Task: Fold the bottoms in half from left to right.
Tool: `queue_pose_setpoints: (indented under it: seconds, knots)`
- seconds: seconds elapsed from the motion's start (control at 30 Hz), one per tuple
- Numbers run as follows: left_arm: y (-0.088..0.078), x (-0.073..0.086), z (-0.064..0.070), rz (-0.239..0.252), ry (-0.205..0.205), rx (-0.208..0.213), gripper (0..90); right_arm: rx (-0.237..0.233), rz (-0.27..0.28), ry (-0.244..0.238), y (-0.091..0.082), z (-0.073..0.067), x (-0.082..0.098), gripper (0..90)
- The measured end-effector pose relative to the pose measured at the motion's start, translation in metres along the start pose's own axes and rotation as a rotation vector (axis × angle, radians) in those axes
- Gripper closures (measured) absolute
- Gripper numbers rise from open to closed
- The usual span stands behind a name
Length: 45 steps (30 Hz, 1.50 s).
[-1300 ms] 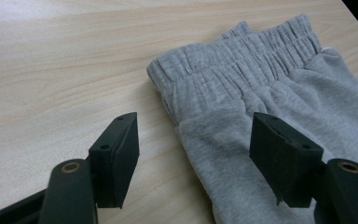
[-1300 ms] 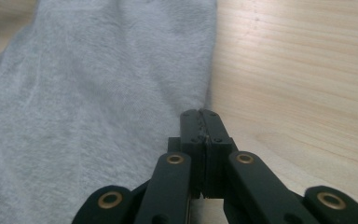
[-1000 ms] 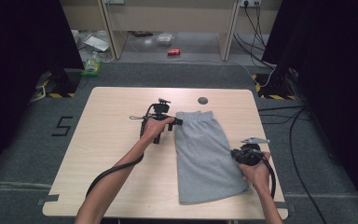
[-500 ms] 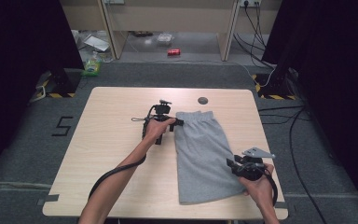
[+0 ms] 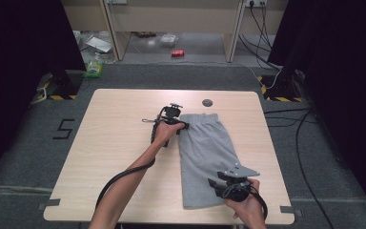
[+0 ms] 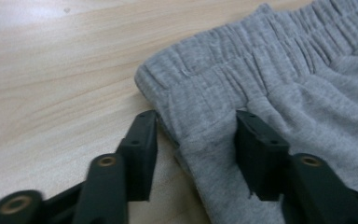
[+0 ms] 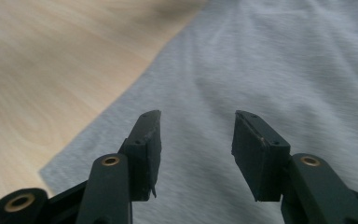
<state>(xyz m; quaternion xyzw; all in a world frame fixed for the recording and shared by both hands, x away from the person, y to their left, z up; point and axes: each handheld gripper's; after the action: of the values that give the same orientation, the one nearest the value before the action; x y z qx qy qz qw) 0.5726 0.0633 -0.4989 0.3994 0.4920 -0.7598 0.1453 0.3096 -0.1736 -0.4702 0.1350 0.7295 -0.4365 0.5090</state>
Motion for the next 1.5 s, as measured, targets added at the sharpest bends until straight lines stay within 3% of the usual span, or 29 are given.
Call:
queue_pose_setpoints:
  seconds: [0.3,0.5,1.0,1.07,1.1,1.17,1.23,1.33,1.5]
  knots:
    - [0.006,-0.006,0.001,-0.011,0.066,-0.041,56.5,-0.110,-0.038,-0.054,0.022,-0.041,0.004,50.3]
    - [0.007,-0.007,0.001,-0.013,0.066,-0.042,56.5,-0.166,-0.062,-0.093,0.037,-0.065,0.009,49.6]
    - [0.008,-0.006,0.002,-0.011,0.086,-0.048,56.6,-0.138,-0.112,-0.162,0.054,-0.082,0.018,45.0]
    - [0.008,-0.006,0.003,-0.010,0.089,-0.049,56.6,-0.120,-0.123,-0.219,0.056,-0.083,0.018,46.1]
    - [0.008,-0.006,0.003,-0.010,0.090,-0.049,56.6,-0.122,-0.136,-0.212,0.058,-0.083,0.020,46.5]
    - [0.008,-0.006,0.003,-0.009,0.094,-0.051,56.7,-0.115,-0.129,-0.221,0.058,-0.085,0.022,51.0]
    - [0.007,-0.005,0.004,-0.006,0.098,-0.052,58.2,-0.114,-0.126,-0.237,0.058,-0.084,0.021,63.3]
    - [0.007,-0.004,0.005,0.000,0.103,-0.056,60.5,-0.111,-0.132,-0.256,0.059,-0.083,0.019,74.6]
    - [0.007,-0.004,0.004,0.009,0.109,-0.042,62.7,-0.134,-0.135,-0.230,0.062,-0.079,0.016,80.6]
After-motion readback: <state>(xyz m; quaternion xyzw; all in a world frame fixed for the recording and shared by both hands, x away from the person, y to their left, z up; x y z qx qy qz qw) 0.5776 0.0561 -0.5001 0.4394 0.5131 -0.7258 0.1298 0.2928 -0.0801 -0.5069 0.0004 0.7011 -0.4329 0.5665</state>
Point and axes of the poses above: each handheld gripper's, and its own axes: y roughly forward along the jaws, x roughly out of its underside, z roughly to its right, and after that the axes turned 9 degrees about z, right-handed
